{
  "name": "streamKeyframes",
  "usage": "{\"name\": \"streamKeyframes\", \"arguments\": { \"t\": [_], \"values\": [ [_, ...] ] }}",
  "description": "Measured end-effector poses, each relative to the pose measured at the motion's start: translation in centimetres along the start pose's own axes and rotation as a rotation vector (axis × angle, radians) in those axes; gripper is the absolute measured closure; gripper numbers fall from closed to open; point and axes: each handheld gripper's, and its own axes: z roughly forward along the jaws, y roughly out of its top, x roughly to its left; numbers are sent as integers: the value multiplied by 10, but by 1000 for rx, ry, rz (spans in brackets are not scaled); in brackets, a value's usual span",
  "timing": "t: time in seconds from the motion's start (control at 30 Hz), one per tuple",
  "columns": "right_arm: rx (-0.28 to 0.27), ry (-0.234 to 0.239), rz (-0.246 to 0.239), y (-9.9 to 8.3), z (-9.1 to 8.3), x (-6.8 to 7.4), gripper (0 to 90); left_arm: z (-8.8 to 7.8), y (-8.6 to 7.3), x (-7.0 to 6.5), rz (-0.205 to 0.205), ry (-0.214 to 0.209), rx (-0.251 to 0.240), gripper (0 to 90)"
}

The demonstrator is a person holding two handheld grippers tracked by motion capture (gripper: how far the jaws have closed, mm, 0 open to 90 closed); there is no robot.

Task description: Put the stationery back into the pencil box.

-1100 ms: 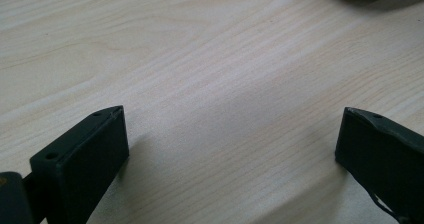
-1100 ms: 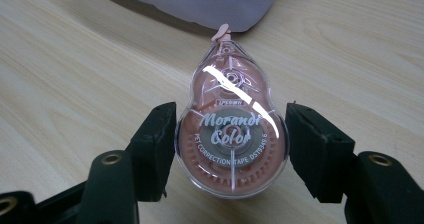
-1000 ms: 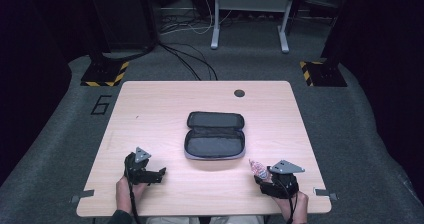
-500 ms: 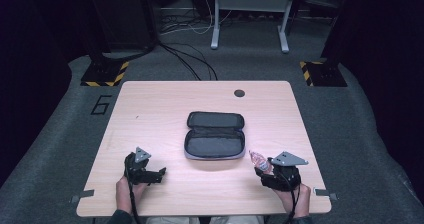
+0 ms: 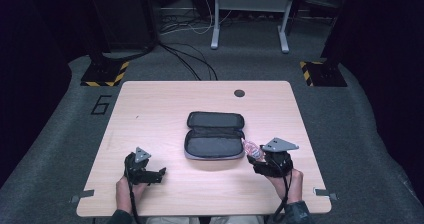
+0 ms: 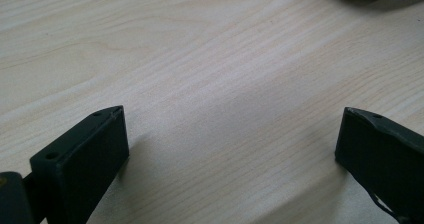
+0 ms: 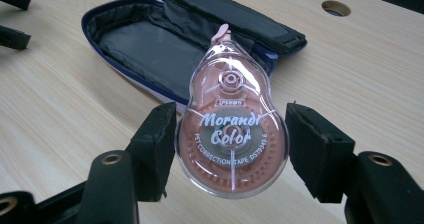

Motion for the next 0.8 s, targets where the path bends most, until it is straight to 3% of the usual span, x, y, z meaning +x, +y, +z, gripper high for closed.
{"name": "streamKeyframes", "arguments": {
  "t": [0.4,0.43,0.8],
  "values": [
    [11,19,-40,19,20,2,389,0,0,0,0,0,0,4],
    [15,22,-23,21,23,2,389,0,0,0,0,0,0,4],
    [26,39,-35,31,38,1,389,0,0,0,0,0,0,4]
  ]
}}
